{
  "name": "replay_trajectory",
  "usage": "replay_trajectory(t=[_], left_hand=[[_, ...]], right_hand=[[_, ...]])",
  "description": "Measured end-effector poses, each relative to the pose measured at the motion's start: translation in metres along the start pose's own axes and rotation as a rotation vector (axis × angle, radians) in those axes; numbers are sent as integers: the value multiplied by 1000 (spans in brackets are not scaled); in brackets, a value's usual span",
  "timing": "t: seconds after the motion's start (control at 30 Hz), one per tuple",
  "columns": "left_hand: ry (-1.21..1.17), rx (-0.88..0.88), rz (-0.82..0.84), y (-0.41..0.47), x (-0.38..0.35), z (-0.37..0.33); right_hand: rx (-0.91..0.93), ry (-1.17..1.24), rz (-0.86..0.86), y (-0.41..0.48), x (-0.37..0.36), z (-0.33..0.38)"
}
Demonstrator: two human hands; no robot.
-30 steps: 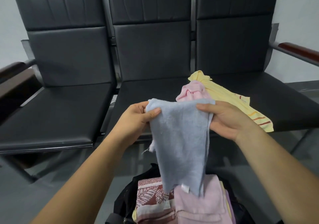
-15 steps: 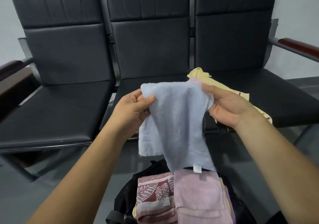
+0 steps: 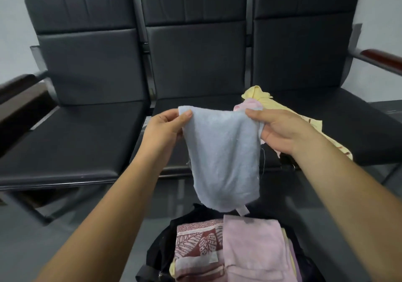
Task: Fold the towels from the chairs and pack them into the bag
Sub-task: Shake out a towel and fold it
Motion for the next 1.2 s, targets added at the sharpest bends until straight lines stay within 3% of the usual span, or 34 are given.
replay_trajectory(t=[0.2,0.4,0.57,0.63,0.73,0.87,0.97,1.13,1.2], left_hand=[[144,-93,-69,62,14,-39],[76,-190,-124,123,30,-108],[32,-266,-33,132,41,-143],[79,-274,-22,128,44,-141],[263,-268,-146,118,50,-118],[381,-137,-197,103,54,-70],[416,-77,-107,82,55,-40],[939,-57,44,64,62,8],[993,-37,48,61,64,24]], right_hand=[[102,-240,-169,65,-27,26],[283,-337,-145,119,-78,81],[371,-289,-114,129,-98,110],[386,-314,-94,127,-98,109],[349,-377,-118,122,-88,86],[207,-360,-173,106,-70,41],[66,-404,9,84,-57,10],[73,-1123,289,45,-34,-24],[110,-1200,324,34,-29,-32]])
Point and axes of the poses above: each hand's wrist, its own y-axis towards the middle knuckle, its own x-axis out of the back of the hand, z = x × y, the point moved 1 cm from there along y, towards the middle knuckle, and after that the axes turned 11 degrees about x, right-handed, at the moved point
